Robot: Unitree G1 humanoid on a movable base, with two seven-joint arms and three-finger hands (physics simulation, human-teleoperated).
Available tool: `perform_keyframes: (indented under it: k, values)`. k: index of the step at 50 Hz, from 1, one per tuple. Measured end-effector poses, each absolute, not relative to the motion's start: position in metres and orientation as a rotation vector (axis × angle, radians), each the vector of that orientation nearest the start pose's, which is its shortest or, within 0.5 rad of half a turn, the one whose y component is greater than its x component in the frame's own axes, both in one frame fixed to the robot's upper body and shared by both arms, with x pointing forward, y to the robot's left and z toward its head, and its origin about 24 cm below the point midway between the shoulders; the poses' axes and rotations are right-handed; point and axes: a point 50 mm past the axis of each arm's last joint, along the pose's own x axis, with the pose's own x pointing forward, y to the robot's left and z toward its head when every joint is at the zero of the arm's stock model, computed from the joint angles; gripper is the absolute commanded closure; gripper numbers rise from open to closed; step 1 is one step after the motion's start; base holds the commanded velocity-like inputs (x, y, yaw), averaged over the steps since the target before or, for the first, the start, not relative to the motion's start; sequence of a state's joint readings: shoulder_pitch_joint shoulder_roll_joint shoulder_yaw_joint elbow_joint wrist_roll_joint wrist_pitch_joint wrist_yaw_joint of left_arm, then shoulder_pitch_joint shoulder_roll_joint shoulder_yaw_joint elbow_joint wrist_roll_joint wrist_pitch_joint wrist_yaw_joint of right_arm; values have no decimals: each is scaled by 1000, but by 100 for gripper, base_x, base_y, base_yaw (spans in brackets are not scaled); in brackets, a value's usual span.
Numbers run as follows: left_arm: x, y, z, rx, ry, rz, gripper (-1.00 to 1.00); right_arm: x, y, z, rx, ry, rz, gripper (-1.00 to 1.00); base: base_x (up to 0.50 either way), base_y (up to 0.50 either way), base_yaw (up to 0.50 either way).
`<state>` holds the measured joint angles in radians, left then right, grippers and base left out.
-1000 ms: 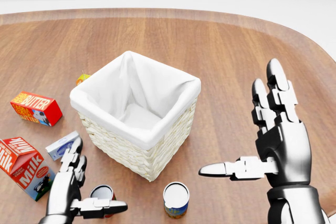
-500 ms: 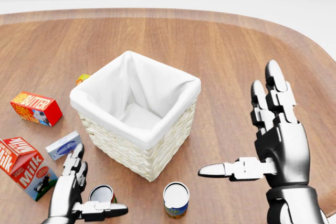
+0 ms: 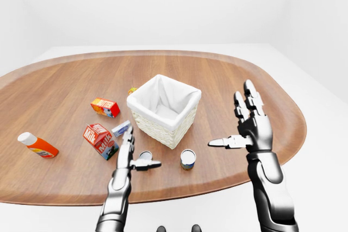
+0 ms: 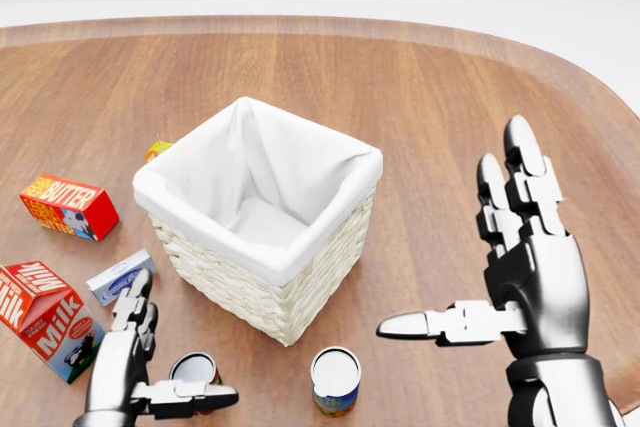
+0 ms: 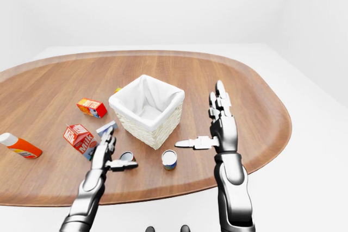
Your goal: Pick up the tomato sauce, and put it in the basket.
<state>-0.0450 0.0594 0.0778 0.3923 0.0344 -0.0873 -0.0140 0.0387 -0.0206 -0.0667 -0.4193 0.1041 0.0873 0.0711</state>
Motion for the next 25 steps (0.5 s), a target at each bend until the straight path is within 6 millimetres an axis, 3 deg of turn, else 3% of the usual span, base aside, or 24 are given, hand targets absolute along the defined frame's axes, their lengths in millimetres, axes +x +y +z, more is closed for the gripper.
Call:
perform_keyframes:
  k: [25]
  values:
    - [248, 179, -5, 164, 161, 58, -96, 236, -165, 122, 57, -303, 21, -100, 0, 0, 0]
